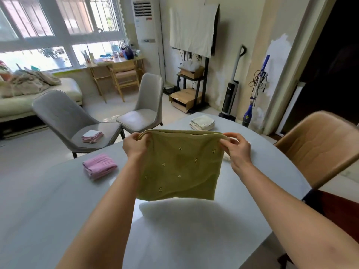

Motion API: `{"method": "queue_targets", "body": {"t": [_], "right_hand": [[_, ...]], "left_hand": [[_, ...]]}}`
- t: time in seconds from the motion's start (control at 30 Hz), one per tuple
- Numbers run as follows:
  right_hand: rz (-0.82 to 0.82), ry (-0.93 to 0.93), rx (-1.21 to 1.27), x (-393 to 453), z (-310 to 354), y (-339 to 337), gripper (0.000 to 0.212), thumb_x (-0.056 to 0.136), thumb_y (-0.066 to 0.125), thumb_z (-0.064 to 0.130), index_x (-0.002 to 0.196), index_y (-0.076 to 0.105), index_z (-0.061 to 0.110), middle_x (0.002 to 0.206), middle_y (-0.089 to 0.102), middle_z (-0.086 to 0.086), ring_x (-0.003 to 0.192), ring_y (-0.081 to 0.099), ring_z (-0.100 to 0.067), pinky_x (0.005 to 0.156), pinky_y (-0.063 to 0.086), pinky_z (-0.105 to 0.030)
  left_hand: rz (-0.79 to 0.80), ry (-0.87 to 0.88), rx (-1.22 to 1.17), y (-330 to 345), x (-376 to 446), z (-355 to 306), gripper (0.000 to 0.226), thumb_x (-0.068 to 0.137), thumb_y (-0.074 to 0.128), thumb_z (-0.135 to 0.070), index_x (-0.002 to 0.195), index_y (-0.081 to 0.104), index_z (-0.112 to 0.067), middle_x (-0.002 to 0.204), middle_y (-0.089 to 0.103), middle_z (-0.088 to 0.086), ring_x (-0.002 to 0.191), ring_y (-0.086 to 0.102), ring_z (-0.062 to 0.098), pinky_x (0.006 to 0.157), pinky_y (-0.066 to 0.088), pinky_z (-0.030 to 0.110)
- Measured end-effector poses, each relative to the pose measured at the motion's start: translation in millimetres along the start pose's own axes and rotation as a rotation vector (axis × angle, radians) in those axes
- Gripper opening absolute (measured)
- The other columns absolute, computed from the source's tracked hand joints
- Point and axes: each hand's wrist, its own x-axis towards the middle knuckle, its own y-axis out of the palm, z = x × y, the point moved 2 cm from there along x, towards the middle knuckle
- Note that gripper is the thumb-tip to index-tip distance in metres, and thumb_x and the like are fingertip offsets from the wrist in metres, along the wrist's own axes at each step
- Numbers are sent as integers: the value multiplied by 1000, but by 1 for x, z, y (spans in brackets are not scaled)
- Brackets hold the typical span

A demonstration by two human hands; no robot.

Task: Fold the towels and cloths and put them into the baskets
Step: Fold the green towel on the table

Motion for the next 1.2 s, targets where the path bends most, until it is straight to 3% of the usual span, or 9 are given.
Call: {"method": "queue_targets", "body": {"t": [0.07,0.23,0.37,0.5,0.73,0.83,0.9,1.03,1.2], "right_hand": [[-25,28,97,-4,5,1,27,81,71,-1,103,58,7,93,67,-10,92,68,-23,85,57,-32],[-156,-12,114,-9,10,11,25,80,72,-1,100,58,7,92,66,-8,91,68,-23,78,58,-26],[-202,-152,-73,-13,18,24,10,84,71,11,87,62,14,89,65,-1,84,62,-15,66,50,-13],[-293,-145,-143,-13,19,24,5,87,68,15,89,65,13,89,63,0,82,59,-13,70,49,-17],[-408,-135,-172,-13,25,24,6,88,64,8,93,66,5,91,64,-5,83,59,-17,76,50,-23],[-411,-238,-272,-14,33,27,6,91,58,3,94,62,1,90,62,-6,82,57,-17,77,48,-24],[-393,-322,-357,-15,38,26,7,92,52,-1,93,59,-1,88,58,-4,81,54,-17,75,44,-23],[-196,-529,-676,-17,33,20,10,91,48,-6,93,55,1,85,54,-5,78,50,-17,72,39,-22],[-2,-630,-906,-18,24,22,12,85,58,-4,86,52,6,79,52,-6,73,52,-19,69,48,-26]], "left_hand": [[9,-55,-144,-10,-3,-2,13,69,80,-26,75,68,-24,83,71,6,82,65,24,86,56,41],[22,-56,-300,-21,-6,-8,32,83,72,-8,114,65,-3,104,67,12,94,63,23,85,52,28],[-60,-87,-270,-28,-8,-5,29,83,73,-10,111,67,-4,102,68,10,92,64,23,89,54,32],[-142,-91,-212,-37,-9,0,24,84,73,-11,107,68,-5,97,66,6,88,62,20,90,53,31],[-117,80,179,-41,-8,-1,23,83,75,-20,98,69,-3,94,69,13,87,65,26,85,56,40],[-58,304,346,-44,-10,-7,19,86,71,-15,101,66,-3,98,69,15,89,64,29,83,55,38],[100,495,479,-49,-11,-11,17,91,63,-9,107,67,-5,104,65,14,93,63,29,83,53,36],[457,760,968,-65,-12,0,24,94,55,-1,115,62,-11,105,55,9,89,66,26,77,57,31],[400,706,1157,-79,-13,-12,13,97,49,-6,104,60,-3,105,60,12,91,65,28,76,51,33]]}}
